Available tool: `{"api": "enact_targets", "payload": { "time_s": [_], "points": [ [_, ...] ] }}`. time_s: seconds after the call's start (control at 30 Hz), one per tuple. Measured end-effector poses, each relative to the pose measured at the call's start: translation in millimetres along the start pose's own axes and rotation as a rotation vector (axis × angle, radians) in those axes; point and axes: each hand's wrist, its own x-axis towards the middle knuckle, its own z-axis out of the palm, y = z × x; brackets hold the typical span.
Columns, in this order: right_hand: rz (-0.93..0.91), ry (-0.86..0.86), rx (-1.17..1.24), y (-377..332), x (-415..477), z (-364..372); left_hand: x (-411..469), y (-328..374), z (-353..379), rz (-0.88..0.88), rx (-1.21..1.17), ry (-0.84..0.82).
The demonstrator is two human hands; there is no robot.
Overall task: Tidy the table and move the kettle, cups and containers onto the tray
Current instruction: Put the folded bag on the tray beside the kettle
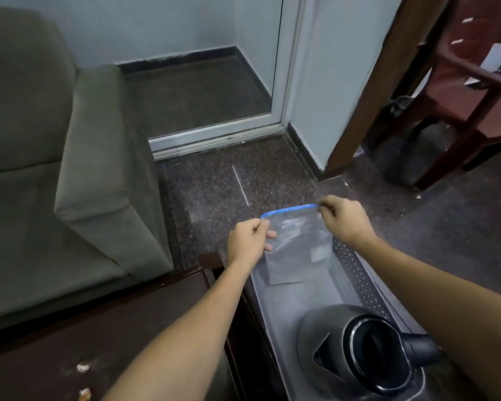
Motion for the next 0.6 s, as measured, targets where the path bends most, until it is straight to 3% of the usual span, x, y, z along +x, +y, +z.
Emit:
{"api": "enact_targets", "payload": {
  "time_s": [0.23,0.37,0.4,0.47,0.53,0.6],
  "points": [
    [-0.158,0.029,0.231,19,-15,13,-12,-21,8,0.003,-0.032,0.052],
    [-0.19,0.167,0.357,15,-33,13,-10,-20,11,0.032,-0.02,0.065],
    [-0.177,0.068,0.411,14,-35,16,-9,-19,10,0.043,-0.018,0.064],
    [-0.042,-0.367,0.556,6,-36,27,-6,-18,9,0.059,-0.029,0.056],
    [0.111,-0.796,0.53,-1,-36,42,-4,-19,8,0.071,-0.029,0.053],
    [0.203,-0.942,0.472,-3,-31,61,-2,-21,7,0.083,-0.013,0.049]
  ]
}}
